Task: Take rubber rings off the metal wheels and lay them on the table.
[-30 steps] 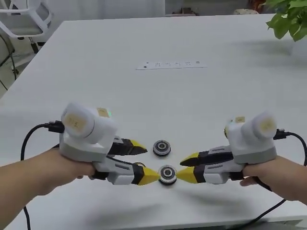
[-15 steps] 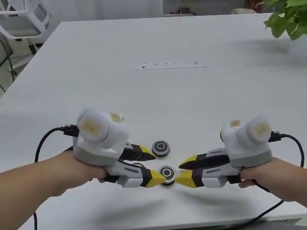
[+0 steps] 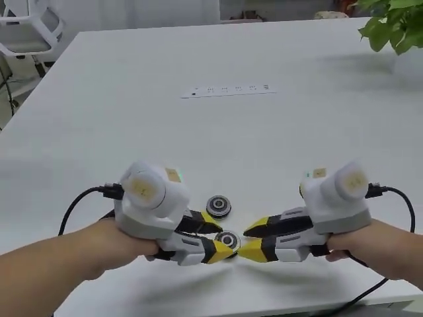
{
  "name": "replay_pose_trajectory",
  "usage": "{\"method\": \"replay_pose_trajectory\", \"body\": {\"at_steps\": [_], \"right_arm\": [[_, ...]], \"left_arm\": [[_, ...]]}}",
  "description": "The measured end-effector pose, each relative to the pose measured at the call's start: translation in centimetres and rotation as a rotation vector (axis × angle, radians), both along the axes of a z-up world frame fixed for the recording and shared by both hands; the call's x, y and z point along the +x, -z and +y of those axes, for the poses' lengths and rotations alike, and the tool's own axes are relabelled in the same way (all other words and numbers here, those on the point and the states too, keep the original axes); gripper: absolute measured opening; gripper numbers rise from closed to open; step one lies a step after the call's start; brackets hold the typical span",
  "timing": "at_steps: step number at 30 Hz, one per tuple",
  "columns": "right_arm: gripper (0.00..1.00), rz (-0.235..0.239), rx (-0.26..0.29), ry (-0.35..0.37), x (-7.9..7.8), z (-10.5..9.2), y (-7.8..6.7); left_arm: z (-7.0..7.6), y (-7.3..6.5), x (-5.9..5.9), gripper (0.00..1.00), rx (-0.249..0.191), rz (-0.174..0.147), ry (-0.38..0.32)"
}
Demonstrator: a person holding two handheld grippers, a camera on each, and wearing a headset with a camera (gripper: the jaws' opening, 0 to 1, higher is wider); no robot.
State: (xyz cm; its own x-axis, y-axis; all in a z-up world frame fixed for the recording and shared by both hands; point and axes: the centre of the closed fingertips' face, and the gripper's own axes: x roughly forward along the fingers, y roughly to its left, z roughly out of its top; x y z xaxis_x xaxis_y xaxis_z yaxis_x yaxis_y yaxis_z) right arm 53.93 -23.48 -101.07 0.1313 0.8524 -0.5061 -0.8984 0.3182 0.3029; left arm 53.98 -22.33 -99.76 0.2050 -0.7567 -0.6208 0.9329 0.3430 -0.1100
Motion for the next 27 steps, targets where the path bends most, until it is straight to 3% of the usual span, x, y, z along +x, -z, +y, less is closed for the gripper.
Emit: {"method": "replay_pose_trajectory", "body": {"at_steps": [13, 17, 18, 19, 27], "right_arm": [[0.23, 0.001, 0.000, -0.005, -0.20, 0.15, 0.17], [0.23, -0.002, -0.004, -0.011, -0.21, 0.29, 0.31], [0.23, -0.005, -0.005, -0.012, -0.17, 0.35, 0.32], [0.23, -0.008, -0.006, -0.014, -0.14, 0.38, 0.32], [0.24, -0.049, -0.033, -0.049, -0.22, 0.98, 0.65]], "left_arm": [[-0.10, 0.42, 0.52, 0.15, 0.000, -0.042, -0.020], [-0.19, 0.46, 0.30, 0.15, 0.026, -0.092, 0.011], [-0.43, 0.30, 0.65, 0.14, 0.021, -0.127, 0.015], [-0.25, 0.56, 0.16, 0.14, 0.035, -0.105, 0.017], [-0.12, 0.47, 0.29, 0.13, 0.031, -0.127, 0.009]]}}
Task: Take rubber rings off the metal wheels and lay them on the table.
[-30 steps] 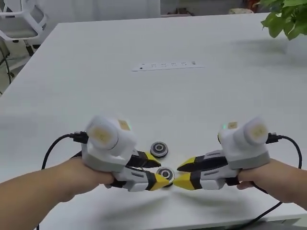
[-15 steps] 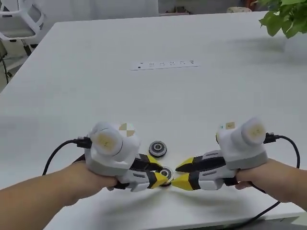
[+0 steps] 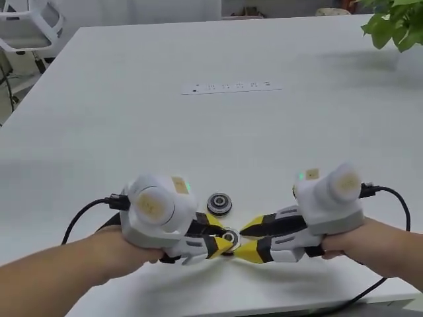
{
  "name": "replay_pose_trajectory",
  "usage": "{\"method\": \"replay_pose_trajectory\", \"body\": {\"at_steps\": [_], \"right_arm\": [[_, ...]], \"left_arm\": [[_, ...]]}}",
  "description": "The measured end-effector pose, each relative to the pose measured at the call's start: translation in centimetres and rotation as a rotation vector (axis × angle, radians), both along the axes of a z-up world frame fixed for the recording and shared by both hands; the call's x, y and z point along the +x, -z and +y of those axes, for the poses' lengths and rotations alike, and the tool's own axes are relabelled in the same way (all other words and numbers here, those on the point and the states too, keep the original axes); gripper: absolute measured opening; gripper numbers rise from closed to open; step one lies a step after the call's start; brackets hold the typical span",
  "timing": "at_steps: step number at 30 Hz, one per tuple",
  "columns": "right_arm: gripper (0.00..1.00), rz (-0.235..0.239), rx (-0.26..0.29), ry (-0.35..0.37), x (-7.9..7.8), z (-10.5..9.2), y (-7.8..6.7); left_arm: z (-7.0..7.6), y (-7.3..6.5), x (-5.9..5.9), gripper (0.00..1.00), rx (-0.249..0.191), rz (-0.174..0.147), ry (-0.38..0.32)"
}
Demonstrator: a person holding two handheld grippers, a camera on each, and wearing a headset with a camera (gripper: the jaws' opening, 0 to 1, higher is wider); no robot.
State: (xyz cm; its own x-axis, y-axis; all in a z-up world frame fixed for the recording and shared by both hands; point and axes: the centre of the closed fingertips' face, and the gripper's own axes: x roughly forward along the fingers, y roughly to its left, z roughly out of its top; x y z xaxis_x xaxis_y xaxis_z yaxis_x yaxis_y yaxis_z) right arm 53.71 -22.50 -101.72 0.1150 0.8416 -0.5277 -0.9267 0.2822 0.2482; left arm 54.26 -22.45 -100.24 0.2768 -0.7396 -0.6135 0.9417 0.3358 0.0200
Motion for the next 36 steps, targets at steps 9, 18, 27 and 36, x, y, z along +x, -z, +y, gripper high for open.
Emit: {"method": "replay_pose_trajectory", "body": {"at_steps": [9, 18, 27, 36], "right_arm": [[0.24, -0.050, -0.020, -0.034, -0.12, 0.29, 0.14], [0.20, -0.097, -0.045, -0.054, -0.18, 0.09, 0.25], [0.18, -0.163, -0.077, -0.082, -0.28, 0.03, 0.05], [0.16, -0.105, -0.038, -0.043, -0.12, -0.36, 0.14]], "left_arm": [[0.09, 0.01, 0.00, 0.13, -0.007, -0.003, -0.008], [0.13, 0.01, -0.05, 0.13, -0.010, -0.008, -0.013], [0.14, 0.01, 0.08, 0.13, -0.014, -0.008, -0.014], [0.13, 0.00, 0.10, 0.13, -0.022, -0.003, -0.018]]}}
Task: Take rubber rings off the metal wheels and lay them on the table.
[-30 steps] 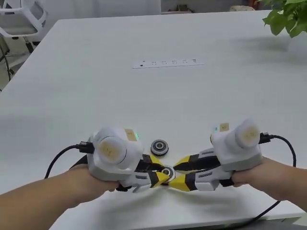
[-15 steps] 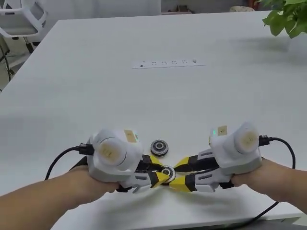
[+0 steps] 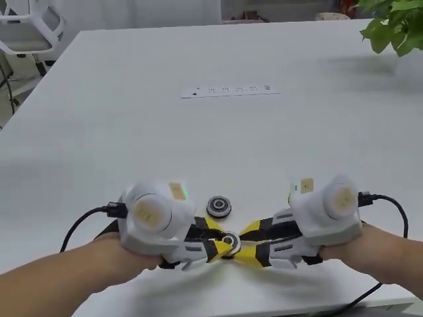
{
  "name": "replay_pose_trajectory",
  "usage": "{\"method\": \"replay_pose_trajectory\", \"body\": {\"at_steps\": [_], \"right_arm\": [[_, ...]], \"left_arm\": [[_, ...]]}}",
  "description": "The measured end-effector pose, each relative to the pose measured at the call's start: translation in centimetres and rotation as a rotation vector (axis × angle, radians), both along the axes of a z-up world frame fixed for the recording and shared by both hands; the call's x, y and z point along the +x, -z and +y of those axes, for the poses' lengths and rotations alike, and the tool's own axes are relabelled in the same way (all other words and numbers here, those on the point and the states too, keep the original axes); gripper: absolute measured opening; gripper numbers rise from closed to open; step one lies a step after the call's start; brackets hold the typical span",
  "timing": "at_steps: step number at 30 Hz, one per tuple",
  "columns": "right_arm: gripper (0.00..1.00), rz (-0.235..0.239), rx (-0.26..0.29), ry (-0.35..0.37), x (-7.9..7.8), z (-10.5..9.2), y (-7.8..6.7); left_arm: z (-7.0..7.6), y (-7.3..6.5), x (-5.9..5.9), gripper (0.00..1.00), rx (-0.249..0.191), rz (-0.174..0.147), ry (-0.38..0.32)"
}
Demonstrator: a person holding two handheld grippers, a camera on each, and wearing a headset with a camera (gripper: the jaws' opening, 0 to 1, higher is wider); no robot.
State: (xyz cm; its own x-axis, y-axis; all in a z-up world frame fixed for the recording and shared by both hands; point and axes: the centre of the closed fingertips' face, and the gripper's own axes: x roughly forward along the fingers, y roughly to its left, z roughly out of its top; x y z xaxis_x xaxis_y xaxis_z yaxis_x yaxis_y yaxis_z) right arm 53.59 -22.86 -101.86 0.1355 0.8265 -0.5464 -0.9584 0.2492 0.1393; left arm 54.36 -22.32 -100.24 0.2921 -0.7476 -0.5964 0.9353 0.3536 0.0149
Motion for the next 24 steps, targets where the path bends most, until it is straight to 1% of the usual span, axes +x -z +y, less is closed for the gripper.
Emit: {"method": "replay_pose_trajectory", "body": {"at_steps": [3, 8, 12, 15, 18, 20, 22, 24], "right_arm": [[0.13, 0.031, 0.015, 0.022, -0.08, -0.30, 0.13], [0.13, 0.031, 0.014, 0.021, -0.06, -0.09, 0.14], [0.13, 0.052, 0.030, 0.035, 0.05, -0.13, 0.19], [0.12, 0.055, 0.032, 0.037, 0.02, -0.07, 0.13], [0.12, 0.044, 0.023, 0.032, 0.03, -0.05, 0.14], [0.12, -0.004, -0.014, 0.008, -0.06, 0.02, 0.13], [0.12, 0.002, -0.015, 0.009, -0.05, 0.06, 0.10], [0.11, 0.030, 0.003, 0.026, 0.13, -0.12, 0.19]], "left_arm": [[0.01, -0.01, 0.03, 0.13, -0.005, 0.004, -0.002], [0.01, 0.01, 0.06, 0.13, -0.007, 0.007, -0.006], [0.01, 0.02, 0.07, 0.13, -0.009, 0.008, -0.011], [0.00, 0.02, 0.10, 0.13, -0.010, 0.009, -0.013], [-0.01, 0.02, 0.12, 0.13, -0.010, 0.010, -0.016], [0.00, 0.02, 0.12, 0.13, -0.011, 0.012, -0.019], [0.01, 0.03, 0.14, 0.13, -0.011, 0.012, -0.021], [0.00, 0.03, 0.14, 0.12, -0.012, 0.014, -0.022]]}}
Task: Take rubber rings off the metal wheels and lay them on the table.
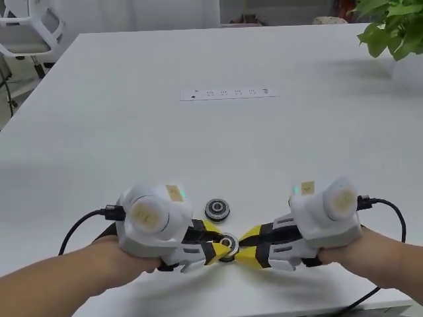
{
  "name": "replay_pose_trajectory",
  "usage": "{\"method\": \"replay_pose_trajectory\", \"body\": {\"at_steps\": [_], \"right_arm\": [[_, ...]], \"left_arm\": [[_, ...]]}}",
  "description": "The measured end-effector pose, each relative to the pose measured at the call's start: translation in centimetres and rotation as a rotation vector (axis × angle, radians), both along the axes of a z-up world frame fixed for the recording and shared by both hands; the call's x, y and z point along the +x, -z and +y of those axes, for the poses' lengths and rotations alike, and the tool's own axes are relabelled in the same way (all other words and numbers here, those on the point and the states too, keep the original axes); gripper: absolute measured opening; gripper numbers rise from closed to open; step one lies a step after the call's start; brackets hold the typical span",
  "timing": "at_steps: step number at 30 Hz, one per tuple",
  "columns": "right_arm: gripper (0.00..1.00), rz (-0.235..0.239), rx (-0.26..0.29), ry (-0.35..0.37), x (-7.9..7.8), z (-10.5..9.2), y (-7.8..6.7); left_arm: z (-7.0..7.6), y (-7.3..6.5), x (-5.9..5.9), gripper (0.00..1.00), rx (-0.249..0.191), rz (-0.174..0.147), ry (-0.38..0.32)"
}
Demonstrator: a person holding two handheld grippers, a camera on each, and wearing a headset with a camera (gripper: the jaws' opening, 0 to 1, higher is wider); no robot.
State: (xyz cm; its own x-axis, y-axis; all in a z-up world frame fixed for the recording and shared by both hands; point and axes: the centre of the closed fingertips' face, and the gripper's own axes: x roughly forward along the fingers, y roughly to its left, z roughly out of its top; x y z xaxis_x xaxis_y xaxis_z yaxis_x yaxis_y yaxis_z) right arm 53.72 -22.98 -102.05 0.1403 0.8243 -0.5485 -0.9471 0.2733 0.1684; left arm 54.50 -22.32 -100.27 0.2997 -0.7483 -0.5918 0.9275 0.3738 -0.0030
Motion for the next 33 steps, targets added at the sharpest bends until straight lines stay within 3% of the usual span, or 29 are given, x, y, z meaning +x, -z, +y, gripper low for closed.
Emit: {"method": "replay_pose_trajectory", "body": {"at_steps": [1, 7, 11, 14, 18, 27, 33], "right_arm": [[0.10, 0.020, 0.014, 0.017, 0.05, -0.09, 0.03], [0.07, 0.006, 0.007, 0.009, 0.02, 0.00, 0.04], [0.06, 0.037, 0.020, 0.032, 0.16, -0.09, 0.05], [0.00, 0.071, 0.028, 0.059, 0.22, -0.22, 0.09], [0.00, 0.074, 0.019, 0.064, 0.15, -0.24, 0.10], [0.00, 0.200, 0.086, 0.155, 0.35, -0.60, 0.15], [0.00, 0.251, 0.125, 0.201, 0.63, -0.85, -0.06]], "left_arm": [[0.00, 0.00, 0.00, 0.12, -0.001, 0.002, -0.001], [0.04, 0.04, 0.09, 0.12, -0.009, 0.008, -0.009], [0.05, 0.04, 0.09, 0.12, -0.006, 0.005, -0.013], [0.07, 0.04, 0.10, 0.12, -0.005, 0.004, -0.014], [0.07, 0.04, 0.08, 0.12, -0.001, 0.000, -0.013], [0.00, 0.02, 0.07, 0.12, 0.007, -0.010, -0.011], [-0.03, 0.01, 0.07, 0.12, 0.008, -0.010, -0.009]]}}
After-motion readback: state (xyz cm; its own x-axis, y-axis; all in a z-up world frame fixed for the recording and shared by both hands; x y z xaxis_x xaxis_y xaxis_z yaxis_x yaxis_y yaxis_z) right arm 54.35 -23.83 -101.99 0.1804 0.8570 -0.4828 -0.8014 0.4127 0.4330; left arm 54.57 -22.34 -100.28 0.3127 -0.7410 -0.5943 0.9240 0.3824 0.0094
